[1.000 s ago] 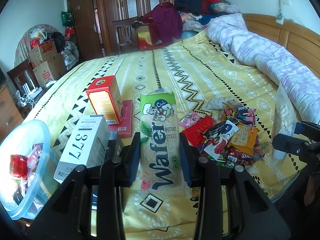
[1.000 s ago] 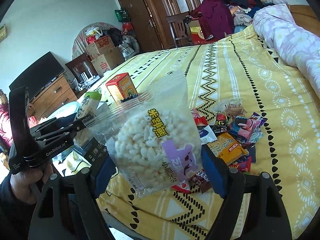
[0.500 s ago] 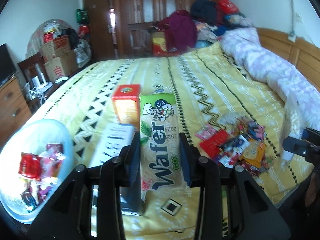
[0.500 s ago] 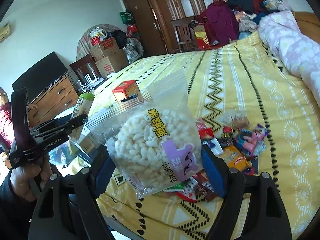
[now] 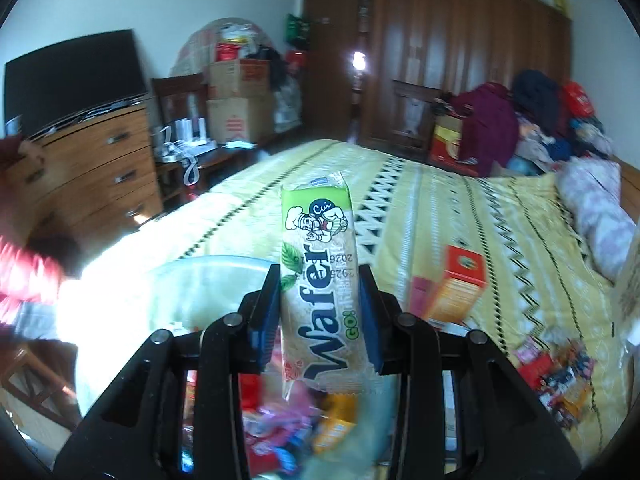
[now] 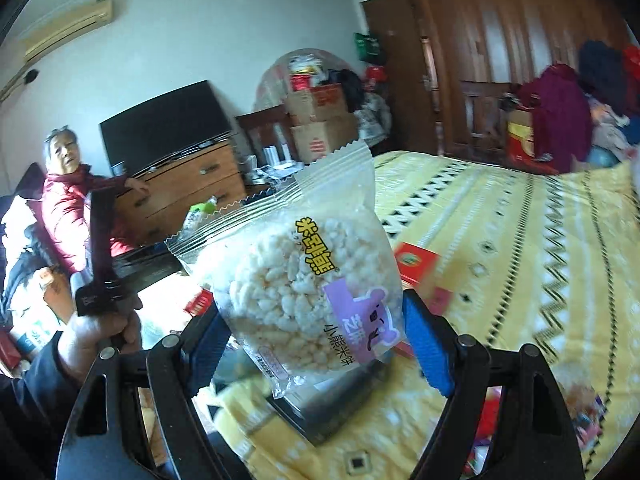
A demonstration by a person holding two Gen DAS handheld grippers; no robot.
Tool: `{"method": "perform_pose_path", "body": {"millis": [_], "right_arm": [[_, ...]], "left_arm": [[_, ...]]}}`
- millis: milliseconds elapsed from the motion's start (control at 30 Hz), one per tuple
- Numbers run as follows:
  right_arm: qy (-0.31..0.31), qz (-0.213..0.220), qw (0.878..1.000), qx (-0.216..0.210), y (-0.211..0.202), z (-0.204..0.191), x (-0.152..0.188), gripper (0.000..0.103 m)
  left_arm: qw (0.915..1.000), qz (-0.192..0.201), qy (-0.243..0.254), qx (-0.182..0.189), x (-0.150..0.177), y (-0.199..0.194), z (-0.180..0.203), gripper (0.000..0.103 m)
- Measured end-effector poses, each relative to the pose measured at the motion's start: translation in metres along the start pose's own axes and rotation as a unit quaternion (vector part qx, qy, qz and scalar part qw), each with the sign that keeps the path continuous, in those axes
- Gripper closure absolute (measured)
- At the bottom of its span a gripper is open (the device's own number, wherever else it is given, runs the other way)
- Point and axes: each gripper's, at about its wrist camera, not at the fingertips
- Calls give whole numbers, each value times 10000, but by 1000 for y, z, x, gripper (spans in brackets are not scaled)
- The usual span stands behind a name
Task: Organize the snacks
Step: 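Carry the wafer bar and rice-cracker bag toward the glass bowl, then open the left gripper over the glass bowl while the right gripper releases the rice-cracker bag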
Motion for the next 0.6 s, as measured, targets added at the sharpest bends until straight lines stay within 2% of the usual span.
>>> {"method": "perform_pose_path", "body": {"millis": [100,267,433,600], "right_arm": [[-143,-265,9992,-276,43,-37,-14,19],[-362,-710,9957,-482,111,-87,-21,19],[-410,-1077,9915,-596,173,-115,-21,19],[-381,-1335,9880,-673,215,-123,-20,19]], "left_arm": [[9993,-113,-317,-191,2,15,-36,66],[9961,-519,-652,-288,16,50,-71,66],[9929,-846,-799,-244,34,72,-79,66],[9925,-911,-781,-234,38,80,-86,66]]}}
Point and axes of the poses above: each gripper's, at about its wrist camera, not at the fingertips, and y roughly the way its jaws point, z to its right, x to its underside, and after that the axes turned 12 degrees about y, right-handed
